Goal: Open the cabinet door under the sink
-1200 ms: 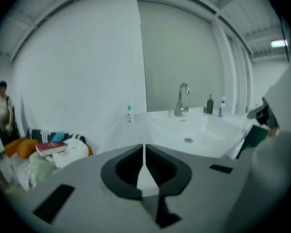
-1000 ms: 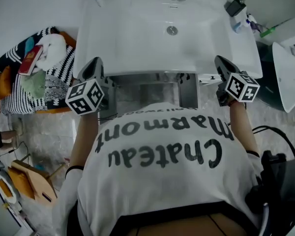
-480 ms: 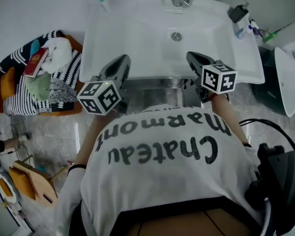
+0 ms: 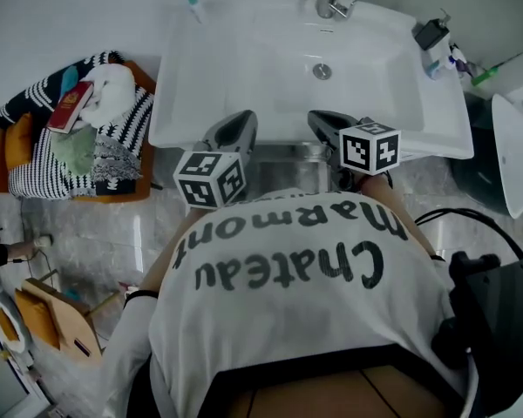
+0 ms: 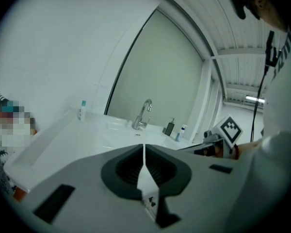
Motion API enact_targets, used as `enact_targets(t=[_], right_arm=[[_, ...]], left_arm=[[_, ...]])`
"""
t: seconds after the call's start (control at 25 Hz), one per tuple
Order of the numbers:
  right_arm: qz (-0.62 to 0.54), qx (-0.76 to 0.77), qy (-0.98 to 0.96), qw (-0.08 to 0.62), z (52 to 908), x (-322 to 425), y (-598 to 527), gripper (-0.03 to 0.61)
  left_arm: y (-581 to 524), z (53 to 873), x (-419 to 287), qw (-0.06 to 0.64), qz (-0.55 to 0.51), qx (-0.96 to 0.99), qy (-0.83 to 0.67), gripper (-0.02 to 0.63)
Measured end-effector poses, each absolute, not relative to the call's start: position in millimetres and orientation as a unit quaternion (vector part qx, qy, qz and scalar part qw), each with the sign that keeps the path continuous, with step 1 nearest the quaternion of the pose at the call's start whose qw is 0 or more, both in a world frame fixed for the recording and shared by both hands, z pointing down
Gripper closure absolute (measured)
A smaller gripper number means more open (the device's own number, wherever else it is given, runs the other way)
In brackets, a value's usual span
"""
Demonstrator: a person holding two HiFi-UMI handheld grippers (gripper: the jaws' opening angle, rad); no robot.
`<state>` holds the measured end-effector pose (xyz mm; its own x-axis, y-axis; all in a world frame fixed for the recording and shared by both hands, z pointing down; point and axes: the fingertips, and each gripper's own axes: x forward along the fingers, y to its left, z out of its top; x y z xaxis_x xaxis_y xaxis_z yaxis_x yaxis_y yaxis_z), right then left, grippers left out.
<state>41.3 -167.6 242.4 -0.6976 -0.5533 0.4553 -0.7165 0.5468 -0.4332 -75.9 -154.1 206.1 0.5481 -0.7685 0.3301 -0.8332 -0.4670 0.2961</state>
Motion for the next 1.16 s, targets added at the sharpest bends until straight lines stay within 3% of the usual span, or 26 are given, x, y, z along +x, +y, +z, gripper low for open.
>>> enact_targets(t=[1.16], right_arm=[[0.324,0.350,-0.857,0.196,286,40,-122,0.568]], left_arm=[[-122,244,-66,0.262,0.098,0.837,-0.470,0.597]])
